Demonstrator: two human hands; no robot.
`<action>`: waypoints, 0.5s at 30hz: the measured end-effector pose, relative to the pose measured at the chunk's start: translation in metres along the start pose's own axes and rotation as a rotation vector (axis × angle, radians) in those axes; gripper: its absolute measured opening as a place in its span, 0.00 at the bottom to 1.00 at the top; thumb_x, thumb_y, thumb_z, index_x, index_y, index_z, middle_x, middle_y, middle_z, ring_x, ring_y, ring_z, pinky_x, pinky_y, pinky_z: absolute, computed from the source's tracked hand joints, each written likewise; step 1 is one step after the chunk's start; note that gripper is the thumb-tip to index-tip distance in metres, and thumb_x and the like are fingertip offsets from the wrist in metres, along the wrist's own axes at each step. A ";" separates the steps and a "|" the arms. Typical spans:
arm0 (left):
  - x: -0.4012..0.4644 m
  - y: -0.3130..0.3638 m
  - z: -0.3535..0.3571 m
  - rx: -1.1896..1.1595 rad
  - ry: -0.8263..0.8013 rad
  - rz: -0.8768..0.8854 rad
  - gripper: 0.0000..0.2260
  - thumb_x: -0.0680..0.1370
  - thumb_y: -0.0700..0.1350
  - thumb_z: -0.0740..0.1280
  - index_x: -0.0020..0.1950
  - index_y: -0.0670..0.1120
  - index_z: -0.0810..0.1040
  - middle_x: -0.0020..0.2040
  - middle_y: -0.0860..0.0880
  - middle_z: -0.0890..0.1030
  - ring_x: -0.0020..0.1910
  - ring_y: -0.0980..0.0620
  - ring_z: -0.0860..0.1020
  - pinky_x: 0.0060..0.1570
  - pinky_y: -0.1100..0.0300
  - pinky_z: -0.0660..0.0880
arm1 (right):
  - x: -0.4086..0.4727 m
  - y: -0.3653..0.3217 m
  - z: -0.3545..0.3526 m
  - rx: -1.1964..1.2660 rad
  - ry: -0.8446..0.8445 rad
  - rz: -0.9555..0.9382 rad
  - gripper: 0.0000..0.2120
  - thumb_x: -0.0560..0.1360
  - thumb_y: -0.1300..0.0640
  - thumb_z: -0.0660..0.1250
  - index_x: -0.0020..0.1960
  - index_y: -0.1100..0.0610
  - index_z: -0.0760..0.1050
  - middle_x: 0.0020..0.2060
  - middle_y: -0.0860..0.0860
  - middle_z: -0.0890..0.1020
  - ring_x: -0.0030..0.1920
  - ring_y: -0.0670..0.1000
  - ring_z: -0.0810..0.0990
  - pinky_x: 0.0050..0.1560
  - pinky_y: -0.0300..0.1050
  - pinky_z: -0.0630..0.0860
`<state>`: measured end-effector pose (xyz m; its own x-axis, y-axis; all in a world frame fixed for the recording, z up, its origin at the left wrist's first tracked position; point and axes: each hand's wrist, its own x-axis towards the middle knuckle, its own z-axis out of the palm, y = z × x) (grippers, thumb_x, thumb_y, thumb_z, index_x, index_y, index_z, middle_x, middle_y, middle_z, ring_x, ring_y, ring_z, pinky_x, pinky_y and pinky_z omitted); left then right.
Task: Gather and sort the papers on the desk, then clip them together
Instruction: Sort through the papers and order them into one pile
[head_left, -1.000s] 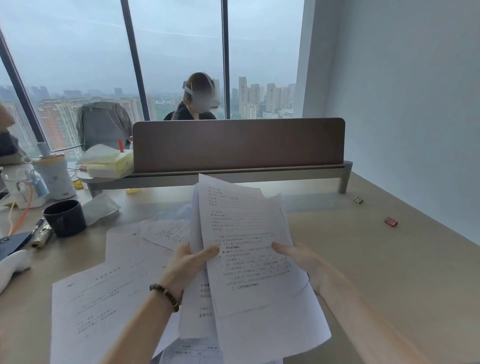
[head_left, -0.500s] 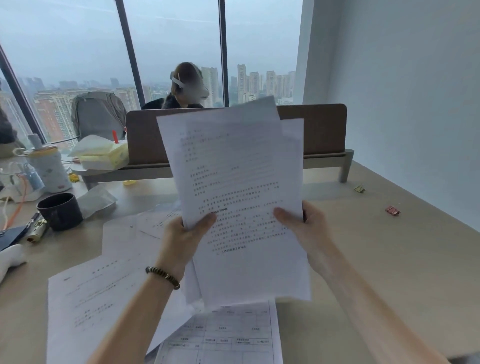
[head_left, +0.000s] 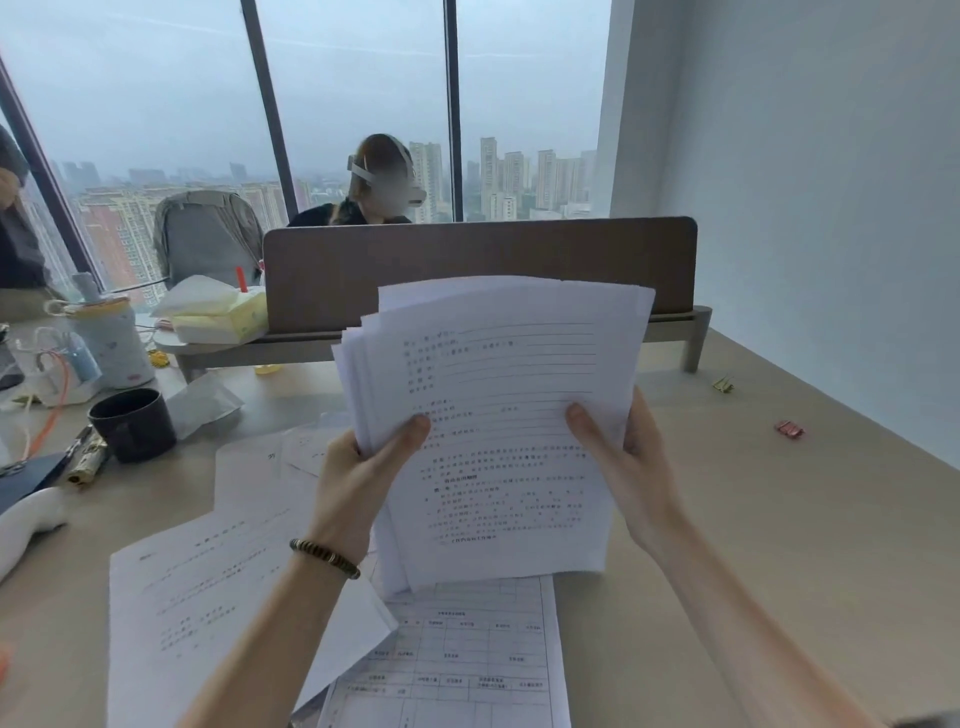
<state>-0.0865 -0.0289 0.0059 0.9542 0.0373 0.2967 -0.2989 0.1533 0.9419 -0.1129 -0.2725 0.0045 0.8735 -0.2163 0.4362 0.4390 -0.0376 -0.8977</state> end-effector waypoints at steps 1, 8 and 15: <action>0.001 0.000 -0.001 -0.003 -0.005 -0.005 0.10 0.66 0.50 0.77 0.45 0.47 0.86 0.45 0.49 0.88 0.45 0.49 0.86 0.43 0.54 0.83 | 0.000 0.000 0.000 0.015 -0.010 0.002 0.18 0.78 0.54 0.69 0.66 0.52 0.74 0.58 0.47 0.84 0.58 0.46 0.83 0.53 0.45 0.81; 0.001 -0.010 -0.001 0.006 -0.066 -0.082 0.13 0.69 0.43 0.78 0.52 0.45 0.85 0.50 0.46 0.87 0.50 0.45 0.85 0.52 0.44 0.81 | -0.005 0.016 0.004 0.096 -0.037 0.062 0.20 0.74 0.51 0.69 0.65 0.52 0.76 0.57 0.47 0.85 0.58 0.50 0.84 0.53 0.45 0.82; 0.006 -0.006 0.005 -0.072 -0.090 -0.011 0.08 0.69 0.43 0.78 0.47 0.49 0.87 0.50 0.46 0.87 0.50 0.45 0.85 0.48 0.49 0.82 | 0.004 0.006 0.011 0.176 -0.030 0.041 0.22 0.76 0.52 0.71 0.67 0.59 0.72 0.59 0.55 0.84 0.59 0.55 0.84 0.55 0.51 0.81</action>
<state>-0.0788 -0.0351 0.0026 0.9518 -0.0532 0.3021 -0.2834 0.2237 0.9325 -0.1047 -0.2631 0.0016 0.8962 -0.1851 0.4031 0.4303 0.1423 -0.8914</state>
